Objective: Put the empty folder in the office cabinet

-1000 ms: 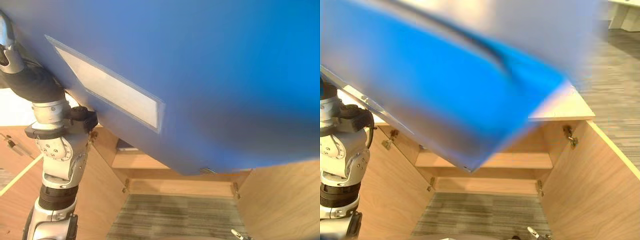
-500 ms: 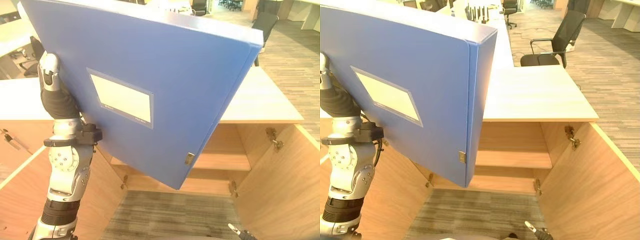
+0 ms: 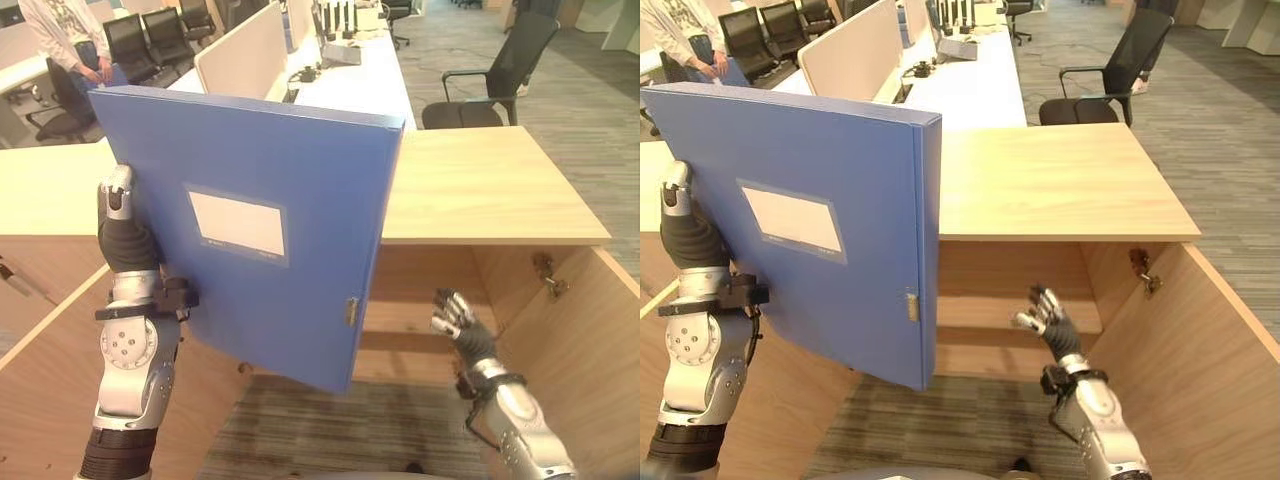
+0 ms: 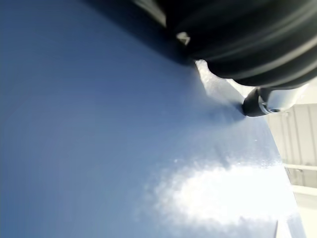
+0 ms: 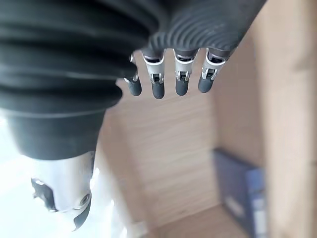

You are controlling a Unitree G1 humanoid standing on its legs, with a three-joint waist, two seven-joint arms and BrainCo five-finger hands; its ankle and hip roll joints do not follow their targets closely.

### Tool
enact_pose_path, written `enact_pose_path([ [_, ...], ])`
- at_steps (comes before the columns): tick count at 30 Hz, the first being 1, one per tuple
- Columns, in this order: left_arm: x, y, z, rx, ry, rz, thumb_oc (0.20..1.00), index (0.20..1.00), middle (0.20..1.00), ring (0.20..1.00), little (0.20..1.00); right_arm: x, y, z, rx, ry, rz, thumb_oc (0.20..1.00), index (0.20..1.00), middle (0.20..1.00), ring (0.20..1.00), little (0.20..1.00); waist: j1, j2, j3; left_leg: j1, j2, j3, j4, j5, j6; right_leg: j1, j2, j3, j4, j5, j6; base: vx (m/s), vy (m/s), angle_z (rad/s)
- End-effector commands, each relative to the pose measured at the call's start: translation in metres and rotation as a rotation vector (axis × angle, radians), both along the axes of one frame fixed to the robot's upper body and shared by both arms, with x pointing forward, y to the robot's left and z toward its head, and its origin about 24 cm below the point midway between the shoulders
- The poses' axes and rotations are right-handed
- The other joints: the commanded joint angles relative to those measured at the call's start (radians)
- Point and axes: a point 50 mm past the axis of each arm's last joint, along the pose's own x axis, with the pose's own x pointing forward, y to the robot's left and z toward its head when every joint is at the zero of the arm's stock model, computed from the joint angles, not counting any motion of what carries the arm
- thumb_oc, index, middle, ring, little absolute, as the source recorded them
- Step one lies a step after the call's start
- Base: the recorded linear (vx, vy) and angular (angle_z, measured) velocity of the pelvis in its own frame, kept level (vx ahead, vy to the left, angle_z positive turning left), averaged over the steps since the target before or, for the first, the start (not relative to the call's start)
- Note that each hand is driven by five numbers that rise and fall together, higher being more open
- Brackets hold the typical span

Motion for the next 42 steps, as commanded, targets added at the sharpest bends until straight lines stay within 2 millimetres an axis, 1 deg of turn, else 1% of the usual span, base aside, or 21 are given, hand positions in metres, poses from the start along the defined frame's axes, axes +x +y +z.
enact_pose_path([
  [1,0.001,0.008,0.015,0.069,-0.076,0.039,0.200,0.200,0.200,0.200,0.200,0.012,0.007,0.028,0.064,-0.156,0.056,1.000,1.000,1.000,1.000,1.000,-0.021,-0.065,-0.025,-0.114,0.013,0.020,-0.001,0.134,-0.022,0.127,-0.031,0.009,0.041,-0.171,0.043,0.00,0.000,0.00],
  [2,0.001,0.008,0.013,0.074,-0.069,0.043,0.200,0.200,0.200,0.200,0.200,0.013,0.011,0.035,0.078,-0.187,0.085,1.000,1.000,1.000,1.000,1.000,-0.022,-0.067,-0.026,-0.114,0.013,0.020,-0.001,0.134,-0.023,0.126,-0.031,0.010,0.042,-0.171,0.043,0.00,0.000,0.00],
  [3,0.001,0.009,0.011,0.077,-0.058,0.050,0.200,0.200,0.200,0.200,0.200,0.013,0.017,0.048,0.082,-0.234,0.139,1.000,1.000,1.000,1.000,1.000,-0.022,-0.070,-0.027,-0.115,0.014,0.022,-0.001,0.133,-0.023,0.124,-0.031,0.012,0.042,-0.171,0.043,0.00,0.000,0.00],
  [4,0.001,0.009,0.011,0.077,-0.058,0.050,0.200,0.200,0.200,0.200,0.200,0.013,0.017,0.048,0.082,-0.234,0.139,1.000,1.000,1.000,1.000,1.000,-0.022,-0.070,-0.028,-0.115,0.015,0.022,-0.001,0.133,-0.023,0.124,-0.031,0.012,0.042,-0.171,0.043,0.00,0.000,0.00],
  [6,0.001,0.010,0.008,0.089,-0.045,0.061,0.200,0.200,0.200,0.200,0.200,0.011,0.025,0.061,0.113,-0.282,0.213,1.000,1.000,1.000,1.000,1.000,-0.023,-0.073,-0.029,-0.115,0.016,0.025,-0.002,0.134,-0.024,0.122,-0.030,0.014,0.042,-0.171,0.044,0.00,-0.001,-0.02],
  [7,0.000,0.011,0.007,0.092,-0.043,0.064,0.200,0.200,0.200,0.200,0.200,0.011,0.027,0.064,0.125,-0.298,0.231,1.000,1.000,1.000,1.000,1.000,-0.023,-0.074,-0.029,-0.115,0.016,0.025,-0.002,0.134,-0.024,0.121,-0.029,0.014,0.041,-0.171,0.044,0.00,-0.001,-0.05],
  [8,0.000,0.011,0.007,0.092,-0.043,0.064,0.200,0.200,0.200,0.200,0.200,0.010,0.027,0.064,0.125,-0.297,0.232,1.000,1.000,1.000,1.000,1.000,-0.023,-0.074,-0.029,-0.115,0.016,0.026,-0.002,0.134,-0.024,0.121,-0.029,0.014,0.041,-0.171,0.044,0.00,-0.001,-0.05],
  [10,0.001,0.012,0.004,0.116,-0.025,0.082,0.200,0.200,0.200,0.200,0.200,0.008,0.037,0.073,0.174,-0.328,0.301,1.000,1.000,1.000,1.000,1.000,-0.026,-0.077,-0.032,-0.116,0.018,0.032,-0.003,0.133,-0.025,0.117,-0.030,0.016,0.041,-0.169,0.045,0.00,-0.001,-0.02],
  [11,0.001,0.012,0.004,0.116,-0.025,0.082,0.200,0.200,0.200,0.200,0.200,0.008,0.037,0.073,0.174,-0.328,0.301,1.000,1.000,1.000,1.000,1.000,-0.026,-0.077,-0.032,-0.116,0.018,0.032,-0.003,0.133,-0.025,0.117,-0.030,0.016,0.041,-0.169,0.045,0.00,0.000,0.00],
  [13,0.003,0.013,0.002,0.121,-0.020,0.095,0.200,0.200,0.200,0.200,0.200,0.007,0.045,0.075,0.209,-0.333,0.345,1.000,1.000,1.000,1.000,1.000,-0.028,-0.079,-0.033,-0.116,0.019,0.034,-0.003,0.133,-0.025,0.114,-0.031,0.019,0.041,-0.168,0.045,-0.01,0.007,-0.04],
  [17,0.010,0.009,0.002,0.148,-0.017,0.111,0.200,0.200,0.200,0.200,0.200,0.005,0.057,0.081,0.230,-0.341,0.434,1.000,1.000,1.000,1.000,1.000,-0.031,-0.082,-0.035,-0.117,0.021,0.040,-0.004,0.135,-0.027,0.111,-0.031,0.021,0.043,-0.167,0.046,-0.01,0.005,-0.06],
  [18,0.014,0.007,0.000,0.166,-0.010,0.115,0.200,0.200,0.200,0.200,0.200,0.004,0.063,0.083,0.226,-0.344,0.476,1.000,1.000,1.000,1.000,1.000,-0.033,-0.085,-0.036,-0.116,0.021,0.041,-0.003,0.134,-0.027,0.109,-0.031,0.024,0.043,-0.166,0.046,0.00,0.000,0.00],
  [24,0.022,0.003,-0.003,0.188,0.006,0.146,0.200,0.200,0.200,0.200,0.200,0.007,0.072,0.083,0.198,-0.338,0.517,1.000,1.000,1.000,1.000,1.000,-0.035,-0.088,-0.036,-0.117,0.023,0.050,-0.003,0.134,-0.026,0.104,-0.032,0.029,0.042,-0.163,0.046,0.00,0.000,-0.01],
  [28,0.024,0.001,-0.004,0.215,0.009,0.168,0.200,0.200,0.200,0.200,0.200,0.007,0.074,0.080,0.186,-0.321,0.514,1.000,1.000,1.000,1.000,1.000,-0.036,-0.089,-0.035,-0.115,0.025,0.058,-0.004,0.133,-0.026,0.100,-0.033,0.033,0.039,-0.159,0.046,0.00,0.000,-0.06],
  [34,0.028,-0.004,-0.004,0.261,0.009,0.207,0.200,0.200,0.200,0.200,0.200,0.008,0.077,0.066,0.169,-0.261,0.471,1.000,1.000,1.000,1.000,1.000,-0.039,-0.091,-0.034,-0.112,0.025,0.061,-0.005,0.133,-0.025,0.100,-0.033,0.035,0.038,-0.156,0.046,0.00,0.002,-0.04],
  [35,0.029,-0.006,-0.002,0.309,-0.002,0.232,0.200,0.200,0.200,0.200,0.200,0.008,0.077,0.065,0.137,-0.263,0.463,1.000,1.000,1.000,1.000,1.000,-0.040,-0.091,-0.035,-0.113,0.025,0.061,-0.004,0.132,-0.025,0.101,-0.034,0.034,0.037,-0.157,0.046,0.00,0.000,0.00],
  [42,0.034,-0.018,0.002,0.338,-0.023,0.227,0.200,0.200,0.200,0.200,0.200,0.011,0.082,0.069,0.094,-0.280,0.455,1.000,1.000,1.000,1.000,1.000,-0.042,-0.092,-0.034,-0.114,0.024,0.058,-0.003,0.131,-0.024,0.105,-0.033,0.034,0.036,-0.159,0.044,0.00,0.000,0.00],
])
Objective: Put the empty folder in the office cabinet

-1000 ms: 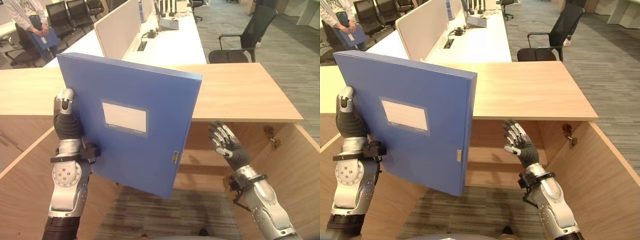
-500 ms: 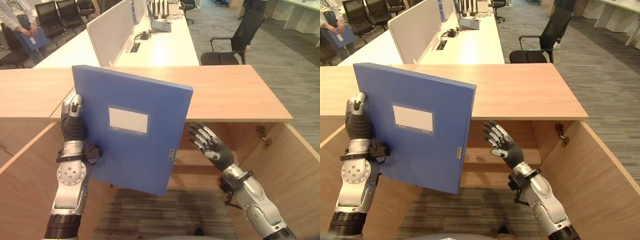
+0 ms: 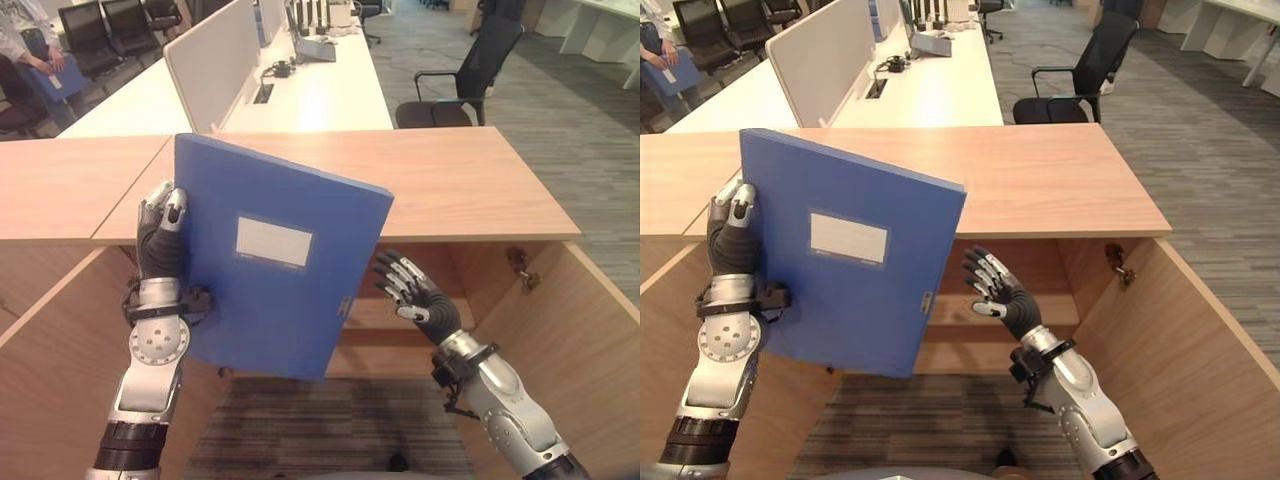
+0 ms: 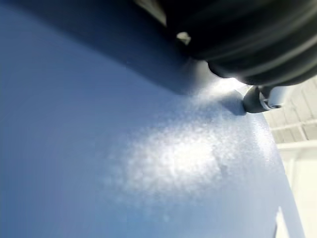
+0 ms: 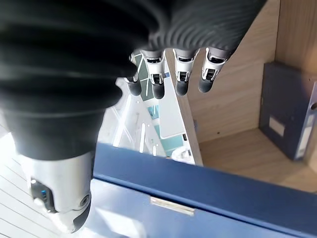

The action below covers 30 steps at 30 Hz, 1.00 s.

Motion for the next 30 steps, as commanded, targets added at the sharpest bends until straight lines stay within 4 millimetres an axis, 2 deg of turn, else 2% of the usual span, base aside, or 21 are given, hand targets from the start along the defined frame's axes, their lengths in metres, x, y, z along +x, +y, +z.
enact_pose_path([
  [1,0.015,-0.007,0.027,0.068,-0.114,-0.008,0.200,0.200,0.200,0.200,0.200,0.005,0.016,0.025,0.001,-0.139,0.030,1.000,1.000,1.000,1.000,1.000,-0.016,-0.046,-0.027,-0.115,0.023,0.011,-0.001,0.132,-0.024,0.135,-0.036,-0.008,0.036,-0.166,0.040,0.00,0.000,0.00],
  [10,0.024,-0.024,0.035,0.126,-0.143,-0.031,0.200,0.200,0.200,0.200,0.200,0.010,0.026,0.024,-0.049,-0.144,0.029,1.000,1.000,1.000,1.000,1.000,-0.017,-0.049,-0.022,-0.117,0.021,0.006,0.001,0.131,-0.022,0.134,-0.037,-0.009,0.038,-0.168,0.040,0.00,0.000,0.00],
  [15,0.027,-0.034,0.038,0.111,-0.157,-0.060,0.200,0.200,0.200,0.200,0.200,0.016,0.034,0.010,-0.071,-0.086,0.008,1.000,1.000,1.000,1.000,1.000,-0.014,-0.047,-0.019,-0.117,0.018,0.002,0.003,0.130,-0.020,0.137,-0.037,-0.010,0.041,-0.170,0.039,0.00,0.000,0.00],
  [19,0.028,-0.039,0.039,0.103,-0.161,-0.076,0.200,0.200,0.200,0.200,0.200,0.017,0.040,0.005,-0.075,-0.070,0.013,1.000,1.000,1.000,1.000,1.000,-0.013,-0.047,-0.019,-0.115,0.018,0.002,0.003,0.129,-0.018,0.139,-0.038,-0.010,0.041,-0.171,0.038,0.01,-0.002,0.02],
  [23,0.030,-0.046,0.040,0.100,-0.162,-0.094,0.200,0.200,0.200,0.200,0.200,0.019,0.049,0.011,-0.046,-0.085,0.042,1.000,1.000,1.000,1.000,1.000,-0.013,-0.047,-0.018,-0.113,0.019,0.000,0.003,0.129,-0.017,0.139,-0.038,-0.011,0.044,-0.172,0.037,0.00,0.000,0.00],
  [30,0.035,-0.059,0.029,0.050,-0.117,-0.126,0.200,0.200,0.200,0.200,0.200,0.022,0.067,0.022,0.019,-0.112,0.076,1.000,1.000,1.000,1.000,1.000,-0.012,-0.047,-0.017,-0.110,0.018,0.001,0.004,0.127,-0.014,0.142,-0.037,-0.009,0.046,-0.174,0.035,0.00,0.000,0.00],
])
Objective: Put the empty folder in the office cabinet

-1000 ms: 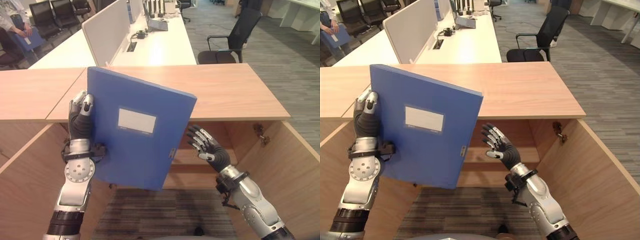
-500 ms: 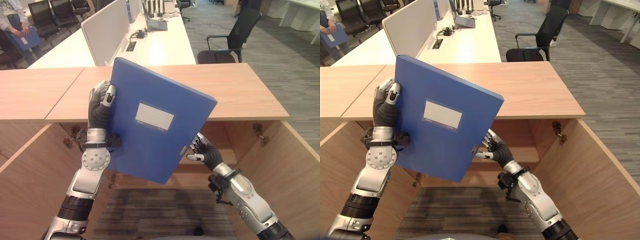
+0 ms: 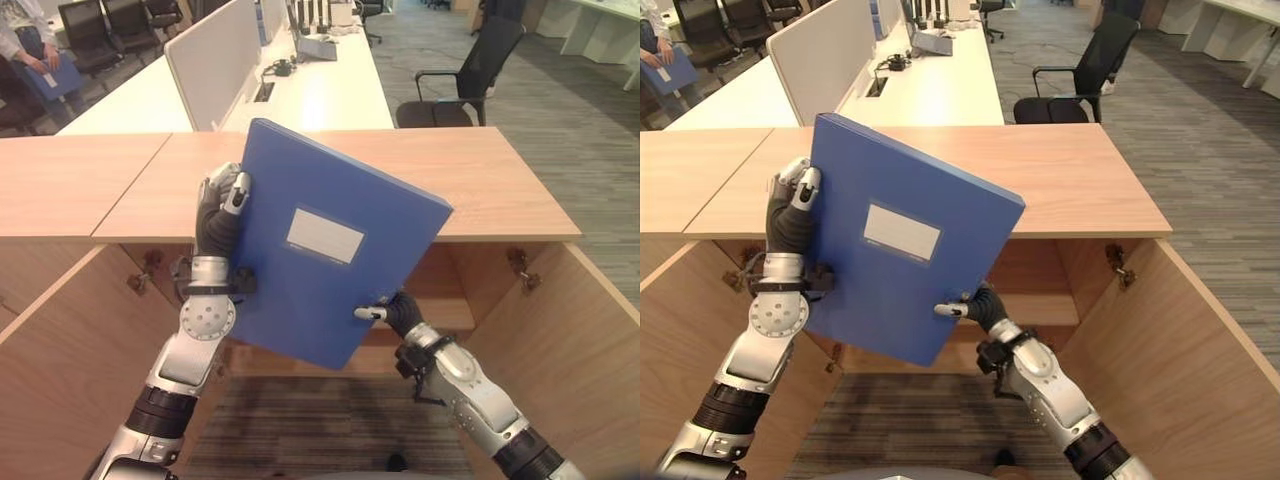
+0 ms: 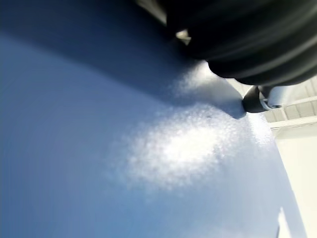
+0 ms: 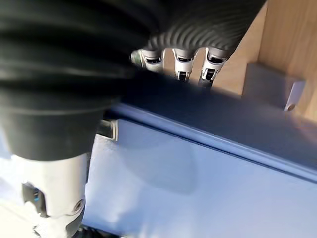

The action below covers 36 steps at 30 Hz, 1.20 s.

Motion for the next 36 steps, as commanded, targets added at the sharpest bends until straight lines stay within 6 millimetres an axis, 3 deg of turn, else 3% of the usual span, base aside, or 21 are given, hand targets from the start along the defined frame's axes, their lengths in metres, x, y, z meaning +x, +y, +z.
enact_pose_path([
  [1,0.012,-0.017,0.026,-0.009,-0.108,-0.066,0.200,0.200,0.200,0.200,0.200,0.006,0.024,0.036,0.135,-0.142,0.054,1.000,1.000,1.000,1.000,1.000,-0.013,-0.043,-0.022,-0.109,0.018,0.010,0.002,0.127,-0.013,0.137,-0.036,-0.001,0.047,-0.174,0.036,0.00,0.000,0.00],
  [11,0.010,-0.024,0.013,-0.113,-0.049,-0.099,0.200,0.200,0.200,0.200,0.200,0.014,0.033,0.048,0.225,-0.149,0.015,1.000,1.000,1.000,1.000,1.000,-0.007,-0.047,-0.022,-0.104,0.018,0.012,0.001,0.125,-0.010,0.136,-0.035,0.000,0.047,-0.173,0.034,0.00,0.000,0.00],
  [12,0.010,-0.025,0.011,-0.128,-0.035,-0.109,0.200,0.200,0.200,0.200,0.200,0.016,0.032,0.050,0.234,-0.150,0.007,0.840,0.840,0.840,0.840,0.840,-0.004,-0.048,-0.023,-0.105,0.018,0.012,0.002,0.125,-0.009,0.136,-0.035,0.001,0.047,-0.172,0.034,0.00,0.000,0.00],
  [13,0.009,-0.026,0.010,-0.144,-0.028,-0.121,0.200,0.200,0.200,0.200,0.200,0.016,0.033,0.050,0.238,-0.148,0.003,0.460,0.460,0.460,0.460,0.460,-0.003,-0.049,-0.024,-0.105,0.019,0.012,0.002,0.125,-0.009,0.136,-0.036,0.000,0.047,-0.172,0.034,0.00,0.000,0.00],
  [14,0.009,-0.026,0.010,-0.144,-0.028,-0.121,0.200,0.200,0.200,0.200,0.200,0.016,0.033,0.050,0.238,-0.148,0.003,0.460,0.460,0.460,0.460,0.460,-0.003,-0.049,-0.024,-0.105,0.019,0.013,0.002,0.125,-0.009,0.136,-0.036,0.000,0.047,-0.172,0.034,0.00,0.000,0.00],
  [15,0.009,-0.027,0.009,-0.150,-0.024,-0.124,0.200,0.200,0.200,0.200,0.200,0.017,0.033,0.050,0.241,-0.148,0.001,0.200,0.200,0.200,0.200,0.200,-0.002,-0.049,-0.024,-0.106,0.019,0.013,0.002,0.125,-0.009,0.136,-0.036,0.000,0.047,-0.172,0.034,0.00,0.000,0.00],
  [29,0.008,-0.026,0.007,-0.179,-0.018,-0.135,0.200,0.200,0.200,0.200,0.200,0.015,0.032,0.051,0.254,-0.157,0.010,0.200,0.200,0.200,0.200,0.200,0.000,-0.049,-0.027,-0.103,0.019,0.017,0.001,0.125,-0.009,0.135,-0.036,-0.001,0.048,-0.171,0.036,0.00,0.000,0.00],
  [36,0.006,-0.022,0.006,-0.158,-0.019,-0.126,0.200,0.200,0.200,0.200,0.200,0.012,0.028,0.055,0.166,-0.231,0.047,0.200,0.200,0.200,0.200,0.200,0.000,-0.049,-0.027,-0.105,0.018,0.017,0.001,0.125,-0.010,0.135,-0.037,-0.003,0.049,-0.172,0.037,0.00,0.000,0.00],
])
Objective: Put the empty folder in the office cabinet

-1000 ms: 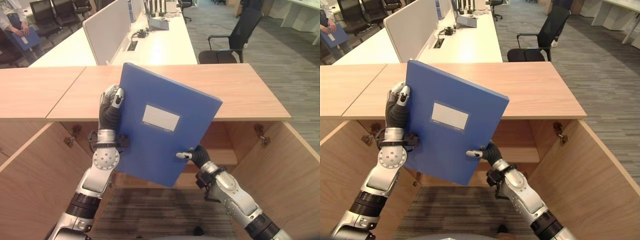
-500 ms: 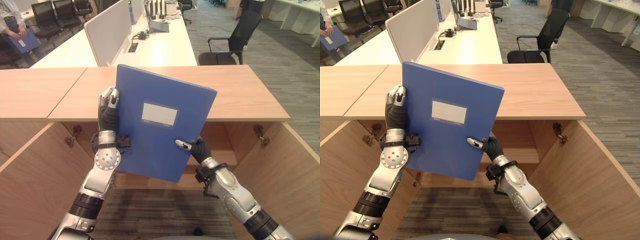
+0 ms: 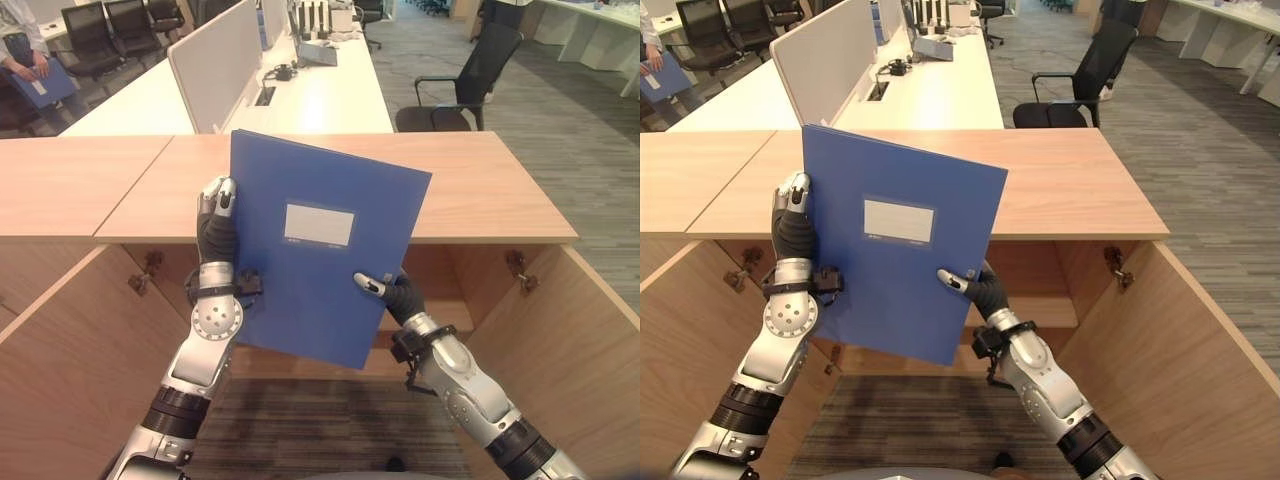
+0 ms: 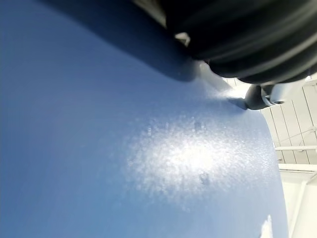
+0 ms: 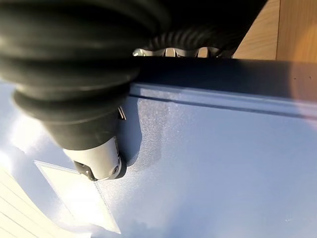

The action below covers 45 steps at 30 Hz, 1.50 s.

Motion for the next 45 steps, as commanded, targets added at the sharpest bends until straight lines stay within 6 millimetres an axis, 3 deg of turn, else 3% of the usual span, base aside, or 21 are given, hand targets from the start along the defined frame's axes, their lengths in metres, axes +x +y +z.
enact_pose_path([
  [1,0.002,-0.018,0.018,0.037,-0.108,-0.120,0.200,0.200,0.200,0.200,0.200,0.002,0.030,0.043,0.046,-0.242,0.151,0.200,0.200,0.200,0.200,0.200,-0.004,-0.035,-0.019,-0.115,0.018,0.016,0.000,0.125,-0.010,0.127,-0.038,-0.006,0.049,-0.174,0.039,0.00,0.000,0.00],
  [4,-0.001,-0.008,0.015,0.039,-0.100,-0.090,0.200,0.200,0.200,0.200,0.200,0.001,0.024,0.043,-0.018,-0.281,0.153,0.200,0.200,0.200,0.200,0.200,-0.003,-0.034,-0.017,-0.117,0.017,0.016,0.000,0.126,-0.010,0.126,-0.038,-0.007,0.049,-0.174,0.040,0.00,0.000,0.00],
  [5,-0.002,-0.004,0.013,0.039,-0.090,-0.085,0.438,0.438,0.438,0.438,0.438,0.000,0.022,0.043,-0.046,-0.291,0.157,0.200,0.200,0.200,0.200,0.200,-0.002,-0.034,-0.017,-0.119,0.017,0.015,-0.001,0.126,-0.010,0.125,-0.038,-0.007,0.050,-0.175,0.041,0.00,0.000,0.00],
  [6,-0.005,0.001,0.010,0.037,-0.078,-0.075,1.000,1.000,1.000,1.000,1.000,-0.002,0.018,0.042,-0.091,-0.313,0.161,0.200,0.200,0.200,0.200,0.200,-0.002,-0.034,-0.016,-0.120,0.018,0.014,-0.001,0.126,-0.010,0.124,-0.038,-0.008,0.050,-0.174,0.041,0.00,0.000,0.00],
  [11,-0.027,0.028,-0.004,-0.008,0.002,-0.159,1.000,1.000,1.000,1.000,1.000,-0.007,-0.014,0.040,-0.352,-0.411,0.097,0.200,0.200,0.200,0.200,0.200,0.009,-0.030,-0.009,-0.132,0.017,0.005,0.001,0.128,-0.011,0.123,-0.037,-0.017,0.051,-0.177,0.046,0.00,0.000,0.00],
  [13,-0.037,0.036,-0.006,-0.086,0.028,-0.289,1.000,1.000,1.000,1.000,1.000,-0.008,-0.027,0.033,-0.420,-0.400,0.068,0.200,0.200,0.200,0.200,0.200,0.012,-0.026,-0.006,-0.135,0.017,0.002,0.000,0.129,-0.012,0.121,-0.036,-0.020,0.052,-0.177,0.049,0.00,0.008,0.02],
  [14,-0.046,0.041,-0.012,-0.210,0.046,-0.403,1.000,1.000,1.000,1.000,1.000,-0.011,-0.036,0.023,-0.446,-0.355,0.054,0.200,0.200,0.200,0.200,0.200,0.014,-0.024,-0.005,-0.136,0.017,-0.001,0.000,0.129,-0.011,0.121,-0.036,-0.021,0.052,-0.179,0.051,0.00,0.018,0.05],
  [19,-0.063,0.041,-0.020,-0.350,0.082,-0.583,1.000,1.000,1.000,1.000,1.000,-0.017,-0.049,0.006,-0.513,-0.299,0.020,0.200,0.200,0.200,0.200,0.200,0.018,-0.019,-0.001,-0.141,0.014,-0.005,0.000,0.129,-0.007,0.120,-0.035,-0.021,0.050,-0.179,0.051,0.00,0.007,0.03],
  [22,-0.086,0.038,-0.044,-0.455,0.232,-0.733,1.000,1.000,1.000,1.000,1.000,-0.023,-0.065,-0.004,-0.766,-0.353,-0.047,0.200,0.200,0.200,0.200,0.200,0.022,-0.009,0.009,-0.143,0.014,-0.009,0.000,0.128,0.000,0.121,-0.036,-0.025,0.048,-0.180,0.054,-0.01,0.000,-0.01],
  [23,-0.095,0.037,-0.063,-0.533,0.325,-0.770,1.000,1.000,1.000,1.000,1.000,-0.027,-0.071,-0.012,-0.825,-0.325,-0.051,0.200,0.200,0.200,0.200,0.200,0.024,-0.008,0.013,-0.145,0.013,-0.011,0.001,0.129,0.003,0.122,-0.035,-0.027,0.049,-0.180,0.054,0.00,0.000,0.00],
  [25,-0.099,0.038,-0.069,-0.542,0.359,-0.777,1.000,1.000,1.000,1.000,1.000,-0.029,-0.074,-0.017,-0.843,-0.308,-0.049,0.200,0.200,0.200,0.200,0.200,0.026,-0.007,0.014,-0.147,0.013,-0.012,0.002,0.129,0.004,0.121,-0.036,-0.027,0.050,-0.180,0.054,0.00,0.000,0.00],
  [30,-0.122,0.051,-0.115,-0.594,0.588,-0.722,1.000,1.000,1.000,1.000,1.000,-0.039,-0.088,-0.034,-0.921,-0.219,-0.009,0.200,0.200,0.200,0.200,0.200,0.032,-0.004,0.023,-0.155,0.007,-0.022,0.007,0.132,0.011,0.118,-0.036,-0.029,0.055,-0.181,0.054,0.00,0.001,0.02],
  [32,-0.143,0.060,-0.157,-0.596,0.811,-0.659,1.000,1.000,1.000,1.000,1.000,-0.042,-0.092,-0.045,-0.958,-0.168,0.037,0.200,0.200,0.200,0.200,0.200,0.036,-0.006,0.027,-0.155,0.003,-0.028,0.009,0.128,0.013,0.122,-0.038,-0.034,0.059,-0.187,0.054,0.00,0.010,0.10],
  [33,-0.148,0.061,-0.166,-0.587,0.867,-0.649,1.000,1.000,1.000,1.000,1.000,-0.043,-0.093,-0.048,-0.954,-0.147,0.043,0.200,0.200,0.200,0.200,0.200,0.037,-0.005,0.027,-0.157,0.003,-0.030,0.009,0.128,0.014,0.120,-0.039,-0.035,0.060,-0.187,0.054,-0.02,0.019,0.13],
  [35,-0.151,0.062,-0.173,-0.575,0.909,-0.644,1.000,1.000,1.000,1.000,1.000,-0.043,-0.094,-0.053,-0.947,-0.116,0.043,0.200,0.200,0.200,0.200,0.200,0.037,-0.003,0.028,-0.163,0.003,-0.032,0.010,0.134,0.016,0.113,-0.038,-0.036,0.063,-0.182,0.055,-0.02,0.016,0.11],
  [37,-0.159,0.064,-0.185,-0.540,0.992,-0.637,1.000,1.000,1.000,1.000,1.000,-0.045,-0.096,-0.065,-0.914,-0.041,0.041,0.200,0.200,0.200,0.200,0.200,0.036,-0.002,0.030,-0.161,0.001,-0.033,0.010,0.129,0.016,0.112,-0.040,-0.038,0.065,-0.187,0.055,0.00,0.018,0.05],
  [38,-0.168,0.067,-0.197,-0.468,1.091,-0.623,1.000,1.000,1.000,1.000,1.000,-0.049,-0.099,-0.083,-0.880,0.067,0.027,0.200,0.200,0.200,0.200,0.200,0.035,0.000,0.031,-0.162,0.001,-0.034,0.011,0.128,0.016,0.109,-0.040,-0.039,0.069,-0.187,0.055,0.01,0.015,0.05],
  [39,-0.168,0.067,-0.198,-0.467,1.090,-0.623,1.000,1.000,1.000,1.000,1.000,-0.048,-0.099,-0.083,-0.879,0.066,0.026,0.200,0.200,0.200,0.200,0.200,0.035,0.000,0.031,-0.162,0.001,-0.034,0.011,0.128,0.016,0.109,-0.040,-0.039,0.069,-0.188,0.055,-0.01,0.018,0.05],
  [40,-0.174,0.068,-0.212,-0.404,1.181,-0.592,1.000,1.000,1.000,1.000,1.000,-0.048,-0.102,-0.096,-0.832,0.155,-0.019,0.200,0.200,0.200,0.200,0.200,0.035,0.001,0.032,-0.164,0.000,-0.036,0.012,0.128,0.017,0.107,-0.040,-0.038,0.072,-0.189,0.054,0.00,0.000,0.00],
  [45,-0.179,0.062,-0.234,-0.294,1.293,-0.521,1.000,1.000,1.000,1.000,1.000,-0.043,-0.108,-0.119,-0.686,0.333,-0.160,0.200,0.200,0.200,0.200,0.200,0.035,0.004,0.040,-0.168,-0.003,-0.042,0.013,0.126,0.018,0.103,-0.042,-0.044,0.075,-0.192,0.052,0.01,0.006,0.02],
])
